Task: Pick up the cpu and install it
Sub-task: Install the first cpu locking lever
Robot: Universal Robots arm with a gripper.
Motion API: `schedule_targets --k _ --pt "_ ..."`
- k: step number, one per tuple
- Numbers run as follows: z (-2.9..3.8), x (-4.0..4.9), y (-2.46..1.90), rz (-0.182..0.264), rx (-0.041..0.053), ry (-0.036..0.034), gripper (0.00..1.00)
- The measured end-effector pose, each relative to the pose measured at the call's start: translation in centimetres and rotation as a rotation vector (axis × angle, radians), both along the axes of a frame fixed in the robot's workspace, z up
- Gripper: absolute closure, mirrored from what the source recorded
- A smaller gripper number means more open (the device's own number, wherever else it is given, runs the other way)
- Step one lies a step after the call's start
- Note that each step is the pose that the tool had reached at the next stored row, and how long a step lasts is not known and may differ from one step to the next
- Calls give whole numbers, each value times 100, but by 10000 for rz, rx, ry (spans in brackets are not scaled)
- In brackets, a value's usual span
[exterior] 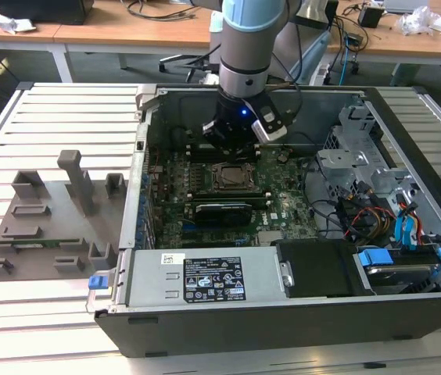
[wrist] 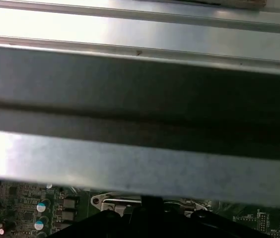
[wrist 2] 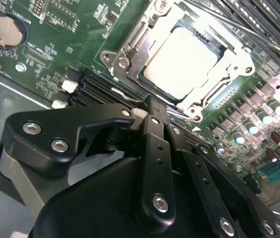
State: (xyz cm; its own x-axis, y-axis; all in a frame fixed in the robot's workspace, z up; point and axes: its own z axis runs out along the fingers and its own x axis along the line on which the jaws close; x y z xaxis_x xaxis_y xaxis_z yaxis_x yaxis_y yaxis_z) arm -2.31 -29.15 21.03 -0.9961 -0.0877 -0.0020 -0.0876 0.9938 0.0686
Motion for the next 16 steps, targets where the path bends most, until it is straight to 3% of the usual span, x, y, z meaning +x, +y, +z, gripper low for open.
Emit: schedule_targets --k 16 --pt "-95 119 -8 -1 0 25 89"
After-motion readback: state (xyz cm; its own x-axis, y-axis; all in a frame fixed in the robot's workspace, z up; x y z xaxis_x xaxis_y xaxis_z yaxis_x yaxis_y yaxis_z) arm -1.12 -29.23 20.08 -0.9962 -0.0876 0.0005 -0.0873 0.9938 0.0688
